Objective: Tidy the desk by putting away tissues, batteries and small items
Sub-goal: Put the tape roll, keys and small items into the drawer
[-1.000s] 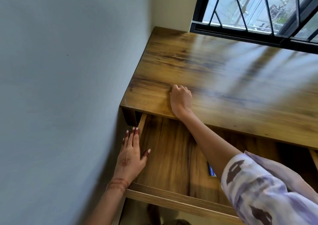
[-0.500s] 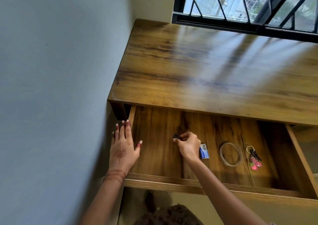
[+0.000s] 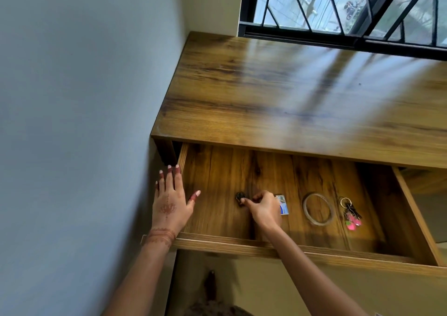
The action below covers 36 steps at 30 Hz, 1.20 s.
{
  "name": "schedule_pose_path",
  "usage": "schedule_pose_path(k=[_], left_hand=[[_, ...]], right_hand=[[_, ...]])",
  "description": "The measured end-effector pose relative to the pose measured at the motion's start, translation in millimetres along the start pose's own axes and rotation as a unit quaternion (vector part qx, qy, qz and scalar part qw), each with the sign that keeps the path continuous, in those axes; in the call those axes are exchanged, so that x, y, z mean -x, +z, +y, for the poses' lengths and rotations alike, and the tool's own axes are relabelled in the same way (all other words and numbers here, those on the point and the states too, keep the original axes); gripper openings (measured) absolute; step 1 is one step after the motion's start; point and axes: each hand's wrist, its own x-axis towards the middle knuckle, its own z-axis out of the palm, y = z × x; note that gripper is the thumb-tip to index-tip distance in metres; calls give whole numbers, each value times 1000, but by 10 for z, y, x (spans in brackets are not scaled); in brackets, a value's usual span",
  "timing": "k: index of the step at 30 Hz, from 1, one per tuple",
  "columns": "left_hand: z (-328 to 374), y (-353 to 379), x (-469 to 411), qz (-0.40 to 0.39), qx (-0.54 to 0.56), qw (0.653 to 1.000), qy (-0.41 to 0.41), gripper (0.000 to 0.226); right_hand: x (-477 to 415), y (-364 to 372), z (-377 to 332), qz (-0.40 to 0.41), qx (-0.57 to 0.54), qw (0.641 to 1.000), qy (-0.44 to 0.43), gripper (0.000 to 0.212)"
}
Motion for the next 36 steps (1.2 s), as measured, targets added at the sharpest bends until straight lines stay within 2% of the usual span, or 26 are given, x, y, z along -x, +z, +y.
schedule_pose_path(k=[3,5,7,9,12,14,17,22,30,33,36], left_hand=[[79,-23,183,-14,2,1000,-2,82],[185,-31,370,-7,10,1000,14,80],[316,-26,568,-2,24,999,41,78],[478,0,813,-18,36,997,72,76],[701,98,1110,-30,23,992,121,82],[824,184,1261,-34,-12,988,148,92],[921,339,1384,-24,-46,986,160,97],[882,473,1383,-16,-90,983,160,75],[841,611,1266,43,-92,979,177,79],[870,634,1111,75,-74,975,196,105],[905,644,927,88,-62,974,197,112]], right_hand=[[192,-233,62,16,73,994,-74,26],[340,-388,155,41,145,978,-146,22],[484,-512,300,75,180,956,-221,23],[633,-611,524,93,176,945,-261,32],[831,-719,908,108,199,935,-273,60],[926,-793,1186,128,254,916,-284,70],[1012,-916,1491,141,311,895,-289,71],[974,-1047,1660,124,338,882,-303,64],[826,-1011,1677,124,351,875,-310,60],[691,-1005,1614,131,351,872,-315,61],[531,-992,1533,138,351,870,-317,61]])
